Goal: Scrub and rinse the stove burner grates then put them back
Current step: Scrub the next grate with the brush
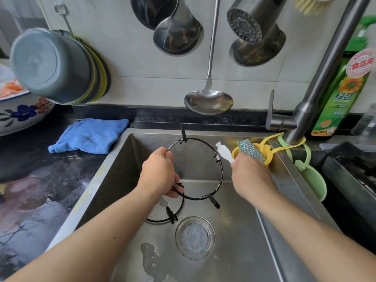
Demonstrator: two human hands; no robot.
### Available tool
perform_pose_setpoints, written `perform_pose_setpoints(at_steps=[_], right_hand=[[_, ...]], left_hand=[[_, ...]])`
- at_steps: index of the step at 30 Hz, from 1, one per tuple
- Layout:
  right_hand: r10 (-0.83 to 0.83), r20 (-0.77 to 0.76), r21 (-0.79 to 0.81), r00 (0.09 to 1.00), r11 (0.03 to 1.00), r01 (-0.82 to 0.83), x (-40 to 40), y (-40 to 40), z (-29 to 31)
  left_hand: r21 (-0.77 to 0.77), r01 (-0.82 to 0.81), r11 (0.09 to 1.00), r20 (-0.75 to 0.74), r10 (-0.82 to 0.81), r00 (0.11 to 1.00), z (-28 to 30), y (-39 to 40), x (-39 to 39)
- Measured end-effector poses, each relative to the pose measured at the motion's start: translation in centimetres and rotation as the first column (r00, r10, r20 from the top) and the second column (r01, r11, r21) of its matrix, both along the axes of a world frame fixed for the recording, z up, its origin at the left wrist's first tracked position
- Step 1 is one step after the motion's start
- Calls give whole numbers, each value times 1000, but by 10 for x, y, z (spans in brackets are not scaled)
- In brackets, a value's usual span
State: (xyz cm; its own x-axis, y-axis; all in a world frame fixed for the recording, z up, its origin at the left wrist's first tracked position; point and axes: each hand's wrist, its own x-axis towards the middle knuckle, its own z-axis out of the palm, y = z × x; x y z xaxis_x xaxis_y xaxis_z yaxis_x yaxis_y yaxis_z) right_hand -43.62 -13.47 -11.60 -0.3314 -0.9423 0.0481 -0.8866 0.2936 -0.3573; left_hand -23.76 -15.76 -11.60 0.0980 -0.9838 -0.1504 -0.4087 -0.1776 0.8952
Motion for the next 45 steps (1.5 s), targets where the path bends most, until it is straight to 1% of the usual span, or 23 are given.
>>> perform_pose_setpoints(at_steps=[2, 4, 8, 11, 14, 19, 22, 26, 27, 28, 29, 31, 32, 33, 34, 36, 38, 39, 40, 41, 43, 44, 45], right_hand=[[-21, -36, 10, 999, 1000, 21, 0, 2, 3], [9, -80, 64, 997, 998, -4, 4, 5, 2], [75, -113, 75, 991, 995, -66, 7, 6, 5], [118, -123, 95, 985, 990, -107, 10, 7, 2], [98, -130, 213, 987, 975, -68, 9, 6, 4], [82, -112, 230, 990, 972, -54, 6, 5, 11], [87, -85, 218, 993, 974, -67, 9, 8, 10], [107, -94, 108, 990, 989, -96, 5, 8, 10], [106, -108, 104, 989, 990, -94, 1, 6, 11], [110, -103, 142, 989, 985, -95, -3, 5, 13], [118, -52, 223, 992, 969, -104, -5, 4, 13], [112, 166, 408, 980, 897, -172, -6, 6, 8], [89, 275, 473, 957, 854, -216, -6, 8, 7], [89, 344, 504, 935, 822, -264, -5, 10, 8], [102, 377, 497, 920, 816, -294, -6, 12, 10], [95, 399, 403, 912, 875, -268, -9, 11, 13], [93, 343, 244, 935, 952, -184, -15, 4, 15], [99, 312, 207, 945, 964, -170, -16, 2, 14], [116, 304, 211, 945, 960, -186, -14, 3, 13], [137, 324, 259, 936, 939, -227, -9, 6, 14], [145, 425, 389, 893, 862, -325, -1, 14, 8], [140, 480, 416, 866, 832, -366, 1, 18, 5], [139, 512, 411, 848, 827, -384, 0, 19, 4]], left_hand=[[-44, 19, 999, 62, -16, 998, 0, 3, -1], [-95, 54, 994, 174, -37, 984, 0, 6, -3], [-233, 116, 966, 428, -6, 904, -4, 3, -4], [-276, 128, 952, 468, 17, 884, -4, 2, -4], [-284, 141, 948, 503, 22, 864, -2, 4, -5], [-258, 140, 956, 542, 24, 840, -4, 3, 0], [-238, 124, 963, 539, 25, 842, -5, 0, 5], [-231, 91, 969, 529, 47, 847, -6, -4, 11], [-230, 85, 969, 525, 51, 850, -6, -5, 14], [-229, 72, 971, 510, 57, 858, -5, -7, 15], [-230, 51, 972, 490, 70, 869, -6, -8, 16], [-231, 11, 973, 446, 96, 890, -5, -9, 19], [-225, -1, 974, 421, 98, 902, -4, -9, 18], [-217, -8, 976, 396, 96, 913, -5, -9, 19], [-217, -13, 976, 373, 95, 923, -5, -8, 19], [-226, -21, 974, 339, 98, 936, -5, -10, 18], [-232, -21, 973, 312, 95, 945, -5, -11, 16], [-236, -20, 971, 309, 94, 946, -6, -11, 15], [-238, -25, 971, 305, 99, 947, -5, -10, 15], [-238, -38, 971, 296, 109, 949, -6, -11, 16], [-227, -82, 971, 255, 140, 957, -7, -13, 21], [-216, -103, 971, 237, 154, 959, -7, -13, 23], [-208, -119, 971, 223, 165, 961, -7, -15, 24]])
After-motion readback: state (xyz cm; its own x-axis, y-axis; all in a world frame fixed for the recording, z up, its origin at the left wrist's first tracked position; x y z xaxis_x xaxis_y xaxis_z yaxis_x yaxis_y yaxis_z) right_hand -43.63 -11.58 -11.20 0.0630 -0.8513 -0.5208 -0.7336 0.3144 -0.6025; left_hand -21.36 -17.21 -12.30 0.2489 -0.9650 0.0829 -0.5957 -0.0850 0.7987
